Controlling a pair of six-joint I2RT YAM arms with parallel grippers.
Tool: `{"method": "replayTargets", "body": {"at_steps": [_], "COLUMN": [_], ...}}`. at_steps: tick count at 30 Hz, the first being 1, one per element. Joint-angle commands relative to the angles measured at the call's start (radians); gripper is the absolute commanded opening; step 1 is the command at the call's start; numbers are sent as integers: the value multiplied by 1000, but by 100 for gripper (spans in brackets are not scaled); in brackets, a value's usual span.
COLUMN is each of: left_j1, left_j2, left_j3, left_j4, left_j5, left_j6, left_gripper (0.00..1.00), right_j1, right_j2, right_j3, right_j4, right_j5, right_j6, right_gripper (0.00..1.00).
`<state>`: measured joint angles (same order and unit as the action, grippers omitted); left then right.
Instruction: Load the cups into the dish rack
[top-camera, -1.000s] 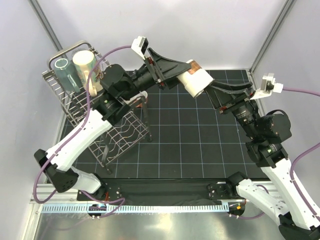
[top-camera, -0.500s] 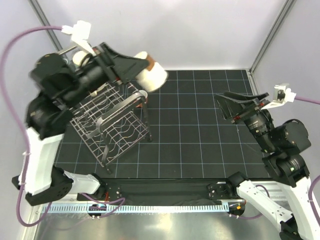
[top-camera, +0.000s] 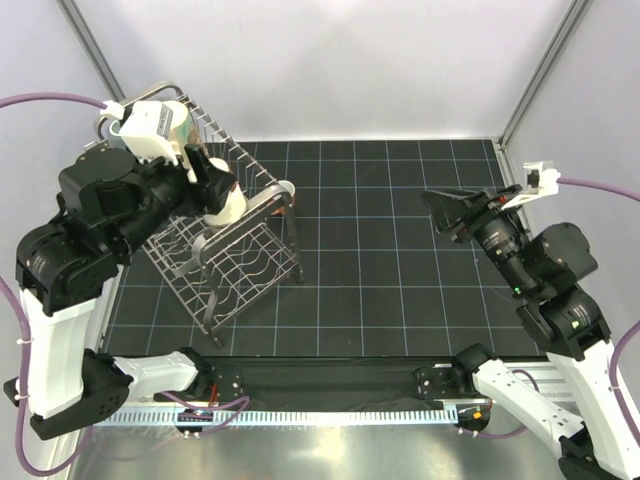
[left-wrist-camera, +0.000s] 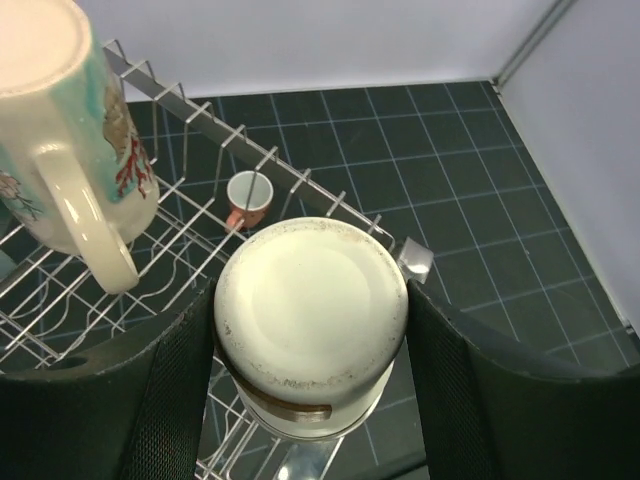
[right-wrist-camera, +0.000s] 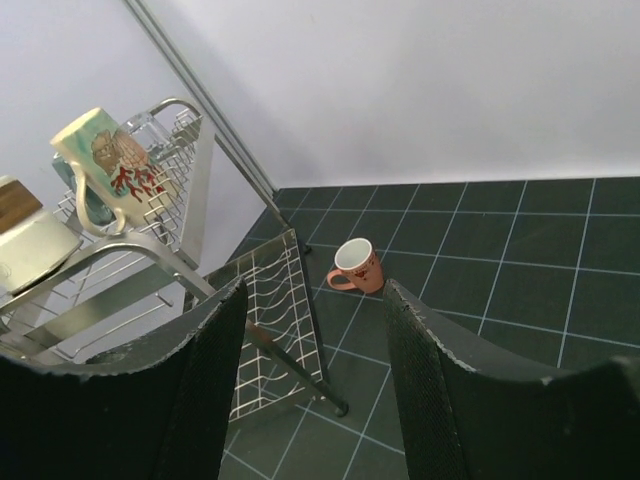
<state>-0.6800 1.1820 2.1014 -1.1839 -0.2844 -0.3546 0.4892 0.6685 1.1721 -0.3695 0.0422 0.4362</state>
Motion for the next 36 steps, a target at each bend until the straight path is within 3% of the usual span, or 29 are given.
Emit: {"method": "replayTargets", "body": {"at_steps": [1, 15, 22, 26, 36], "left_j1": [0, 0, 2, 3, 63], "left_j2": [-5, -15, -67, -111, -139], "left_j3": [-44, -50, -159, -294, -389], "left_j4": [-5, -2, 33, 102, 164], "left_j5": [-87, -314, -335, -370, -475], "left_j6": [60, 94, 92, 101, 137], "left_gripper": [0, 0, 0, 0, 0], "right_j1": [5, 5, 5, 5, 3], "right_j2": [29, 65, 78, 95, 112], "right_j3": [21, 11, 8, 9, -17], "right_j4": [27, 32, 38, 49, 53], "right_j5": [-19, -61, -62, -76, -113], "right_j6": [19, 72, 79, 85, 121], "right_gripper": [58, 58, 58, 58, 58]}}
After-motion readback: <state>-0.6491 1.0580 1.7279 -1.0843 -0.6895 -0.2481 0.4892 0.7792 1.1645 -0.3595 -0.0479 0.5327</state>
